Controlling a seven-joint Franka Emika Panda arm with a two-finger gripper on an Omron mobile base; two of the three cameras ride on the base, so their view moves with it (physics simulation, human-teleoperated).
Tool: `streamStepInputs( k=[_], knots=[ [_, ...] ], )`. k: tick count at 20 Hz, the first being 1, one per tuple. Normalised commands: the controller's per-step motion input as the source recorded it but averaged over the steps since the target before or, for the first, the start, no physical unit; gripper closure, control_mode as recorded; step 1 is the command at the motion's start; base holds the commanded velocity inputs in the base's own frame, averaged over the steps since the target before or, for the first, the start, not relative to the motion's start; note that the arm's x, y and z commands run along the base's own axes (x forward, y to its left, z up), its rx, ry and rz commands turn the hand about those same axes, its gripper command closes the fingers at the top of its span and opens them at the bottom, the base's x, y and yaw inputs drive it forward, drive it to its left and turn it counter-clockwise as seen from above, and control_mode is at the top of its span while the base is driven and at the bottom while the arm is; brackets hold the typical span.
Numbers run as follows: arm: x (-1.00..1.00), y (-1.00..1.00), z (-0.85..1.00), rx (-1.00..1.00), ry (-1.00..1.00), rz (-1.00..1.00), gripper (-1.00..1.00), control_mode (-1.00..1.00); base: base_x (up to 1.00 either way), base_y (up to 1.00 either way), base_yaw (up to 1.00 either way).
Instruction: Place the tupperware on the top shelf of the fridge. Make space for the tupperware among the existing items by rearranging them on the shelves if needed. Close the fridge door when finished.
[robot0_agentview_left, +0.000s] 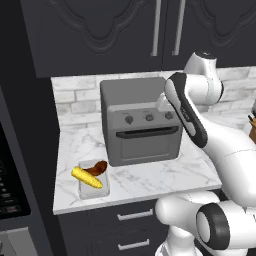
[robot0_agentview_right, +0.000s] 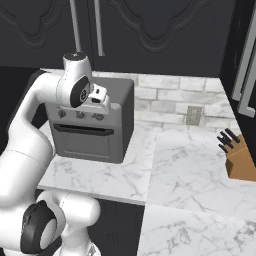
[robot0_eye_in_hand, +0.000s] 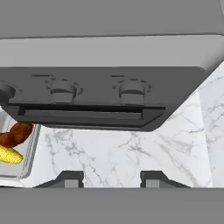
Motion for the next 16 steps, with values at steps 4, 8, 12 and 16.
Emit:
streamStepInputs(
  k=[4,8,12,16],
  knots=[
    [-0.04,0.26,0.00,-0.03,0.00,0.00,-1.00,-1.00,0.00,0.00,0.00],
    [0.00,0.00,0.00,0.00,0.00,0.00,-1.00,-1.00,0.00,0.00,0.00],
    [0.00,0.00,0.00,0.00,0.00,0.00,-1.00,-1.00,0.00,0.00,0.00],
    [-0.02,0.03,-0.11,0.00,0.00,0.01,-1.00,-1.00,0.00,0.00,0.00]
  ],
)
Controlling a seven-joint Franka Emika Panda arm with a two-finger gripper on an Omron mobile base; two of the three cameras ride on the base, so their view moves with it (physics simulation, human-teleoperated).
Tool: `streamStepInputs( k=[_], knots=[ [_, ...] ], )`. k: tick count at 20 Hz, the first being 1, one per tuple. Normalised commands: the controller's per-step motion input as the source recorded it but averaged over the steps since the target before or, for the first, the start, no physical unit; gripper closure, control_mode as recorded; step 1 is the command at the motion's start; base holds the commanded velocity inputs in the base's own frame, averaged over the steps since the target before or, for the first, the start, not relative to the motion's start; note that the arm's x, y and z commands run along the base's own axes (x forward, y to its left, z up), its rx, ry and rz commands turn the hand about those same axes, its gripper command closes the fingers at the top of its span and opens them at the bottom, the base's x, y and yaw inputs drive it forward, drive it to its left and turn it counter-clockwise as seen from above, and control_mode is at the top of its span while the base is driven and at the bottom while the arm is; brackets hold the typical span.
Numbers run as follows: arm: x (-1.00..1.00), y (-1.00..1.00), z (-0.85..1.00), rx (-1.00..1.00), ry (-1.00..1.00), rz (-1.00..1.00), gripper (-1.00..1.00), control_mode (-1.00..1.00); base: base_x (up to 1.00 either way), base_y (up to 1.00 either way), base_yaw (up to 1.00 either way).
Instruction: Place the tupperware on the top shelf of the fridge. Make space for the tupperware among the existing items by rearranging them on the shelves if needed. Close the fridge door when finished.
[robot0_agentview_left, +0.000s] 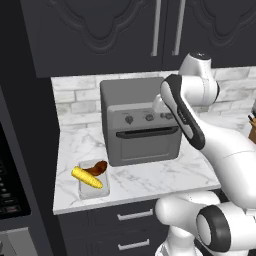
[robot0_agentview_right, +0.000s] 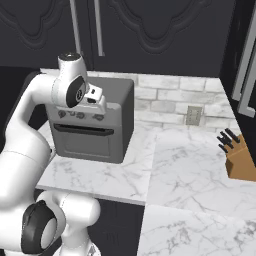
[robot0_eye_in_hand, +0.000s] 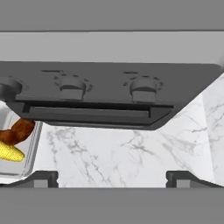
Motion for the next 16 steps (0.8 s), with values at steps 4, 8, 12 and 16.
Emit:
streamStepInputs(
  k=[4,8,12,16],
  knots=[
    [-0.06,0.00,-0.22,0.00,0.00,0.02,-1.00,-1.00,0.00,0.00,0.00],
    [-0.07,0.00,-0.32,0.00,0.00,0.02,-1.00,-1.00,0.00,0.00,0.00],
    [-0.06,0.00,-0.32,0.00,0.00,0.00,-1.00,-1.00,0.00,0.00,0.00],
    [-0.02,0.00,-0.30,0.00,0.00,0.00,-1.00,-1.00,0.00,0.00,0.00]
  ],
)
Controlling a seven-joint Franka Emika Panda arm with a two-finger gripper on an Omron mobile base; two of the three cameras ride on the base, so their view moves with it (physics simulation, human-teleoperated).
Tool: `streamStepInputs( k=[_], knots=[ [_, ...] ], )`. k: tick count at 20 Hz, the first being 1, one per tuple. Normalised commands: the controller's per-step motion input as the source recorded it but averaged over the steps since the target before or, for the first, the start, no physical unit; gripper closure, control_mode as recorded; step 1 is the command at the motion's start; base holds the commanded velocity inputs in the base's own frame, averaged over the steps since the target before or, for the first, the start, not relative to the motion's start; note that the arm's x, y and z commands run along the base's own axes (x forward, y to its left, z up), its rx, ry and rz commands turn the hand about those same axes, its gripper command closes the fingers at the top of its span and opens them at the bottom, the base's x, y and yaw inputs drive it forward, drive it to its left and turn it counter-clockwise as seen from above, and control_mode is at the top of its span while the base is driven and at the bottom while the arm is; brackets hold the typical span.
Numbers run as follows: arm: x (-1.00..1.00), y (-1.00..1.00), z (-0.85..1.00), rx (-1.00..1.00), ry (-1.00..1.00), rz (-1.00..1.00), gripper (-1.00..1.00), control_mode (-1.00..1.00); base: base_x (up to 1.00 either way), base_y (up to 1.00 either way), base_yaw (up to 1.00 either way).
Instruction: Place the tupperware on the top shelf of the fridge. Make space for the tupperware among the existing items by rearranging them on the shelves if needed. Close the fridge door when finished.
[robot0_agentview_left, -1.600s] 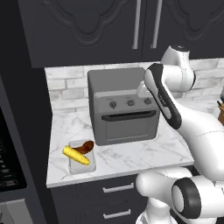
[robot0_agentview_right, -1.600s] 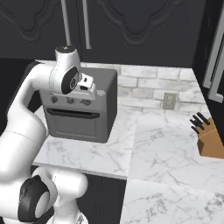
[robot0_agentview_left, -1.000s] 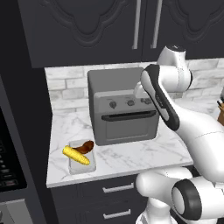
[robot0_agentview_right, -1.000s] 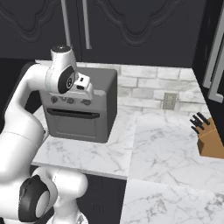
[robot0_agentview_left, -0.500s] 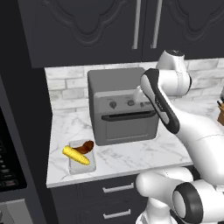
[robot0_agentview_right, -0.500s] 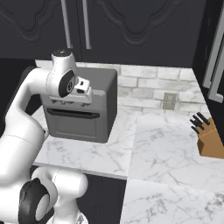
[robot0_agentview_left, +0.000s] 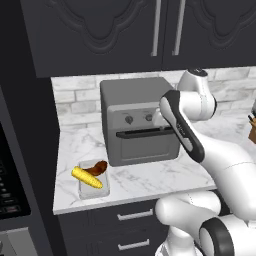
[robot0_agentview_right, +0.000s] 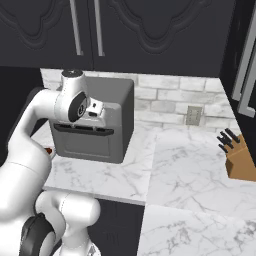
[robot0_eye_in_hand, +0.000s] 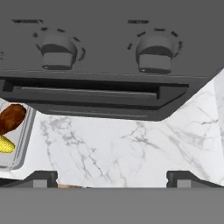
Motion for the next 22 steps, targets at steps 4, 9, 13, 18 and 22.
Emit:
streamStepInputs(
  k=[4,9,13,18,22],
  knots=[
    [0.00,0.00,-0.34,0.00,0.00,0.00,-1.00,-1.00,0.00,0.00,0.00],
    [0.00,0.01,-0.35,0.00,0.00,0.00,-1.00,-1.00,0.00,0.00,0.00],
    [0.00,0.00,-0.07,0.00,0.00,0.00,-1.00,-1.00,0.00,0.00,0.00],
    [0.00,0.00,0.00,0.00,0.00,0.00,-1.00,-1.00,0.00,0.00,0.00],
    [0.09,-0.05,0.00,0.01,0.00,0.02,-1.00,-1.00,0.00,0.00,0.00]
  ],
)
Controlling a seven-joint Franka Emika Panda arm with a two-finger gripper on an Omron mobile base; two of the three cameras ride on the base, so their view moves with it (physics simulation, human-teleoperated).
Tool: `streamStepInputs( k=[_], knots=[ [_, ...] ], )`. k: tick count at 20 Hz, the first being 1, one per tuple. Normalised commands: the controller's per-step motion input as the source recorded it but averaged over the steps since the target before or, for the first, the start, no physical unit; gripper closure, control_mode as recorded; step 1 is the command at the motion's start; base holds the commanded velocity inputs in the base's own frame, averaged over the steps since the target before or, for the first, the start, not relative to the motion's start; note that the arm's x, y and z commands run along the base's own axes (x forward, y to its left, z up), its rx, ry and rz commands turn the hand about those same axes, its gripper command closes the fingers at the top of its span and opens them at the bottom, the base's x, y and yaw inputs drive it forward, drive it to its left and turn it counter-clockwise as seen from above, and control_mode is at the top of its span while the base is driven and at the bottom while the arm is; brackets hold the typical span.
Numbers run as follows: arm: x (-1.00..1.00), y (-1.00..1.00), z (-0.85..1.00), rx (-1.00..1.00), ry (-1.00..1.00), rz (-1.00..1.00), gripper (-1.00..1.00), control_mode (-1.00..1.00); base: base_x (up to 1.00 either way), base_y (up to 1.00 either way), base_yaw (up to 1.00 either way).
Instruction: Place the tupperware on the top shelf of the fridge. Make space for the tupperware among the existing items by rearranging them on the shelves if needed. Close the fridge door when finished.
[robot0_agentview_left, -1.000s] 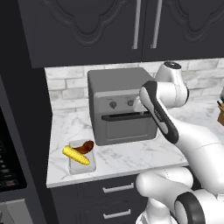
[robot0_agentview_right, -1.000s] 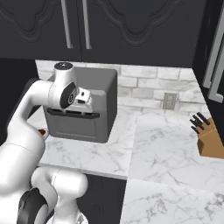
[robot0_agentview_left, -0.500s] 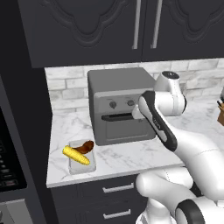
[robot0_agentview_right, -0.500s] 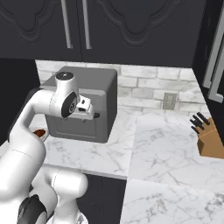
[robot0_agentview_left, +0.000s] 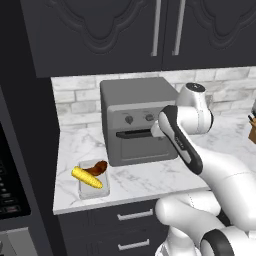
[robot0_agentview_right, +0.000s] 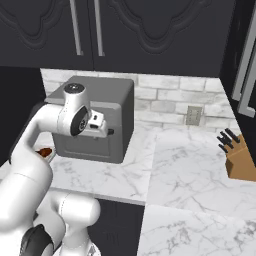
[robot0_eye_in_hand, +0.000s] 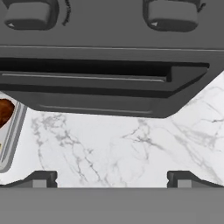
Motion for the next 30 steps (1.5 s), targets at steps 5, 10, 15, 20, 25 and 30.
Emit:
streamStepInputs(
  k=[5,10,15,20,25,30],
  knots=[
    [0.02,0.03,-0.28,0.00,-0.03,0.00,-1.00,-1.00,0.00,0.00,0.00],
    [0.00,0.05,-0.30,0.00,-0.02,0.00,-1.00,-1.00,0.00,0.00,0.00],
    [0.00,0.07,-0.35,0.00,-0.02,0.00,-1.00,-1.00,0.00,0.00,0.00],
    [-0.10,0.30,0.00,0.03,-0.02,0.00,-1.00,-1.00,0.00,0.00,0.00],
    [-0.22,1.00,-0.10,0.00,-0.04,-0.07,-1.00,-1.00,0.00,0.00,0.00],
    [0.00,0.95,-0.37,0.05,0.00,-0.11,-1.00,-1.00,0.00,0.00,0.00]
  ],
)
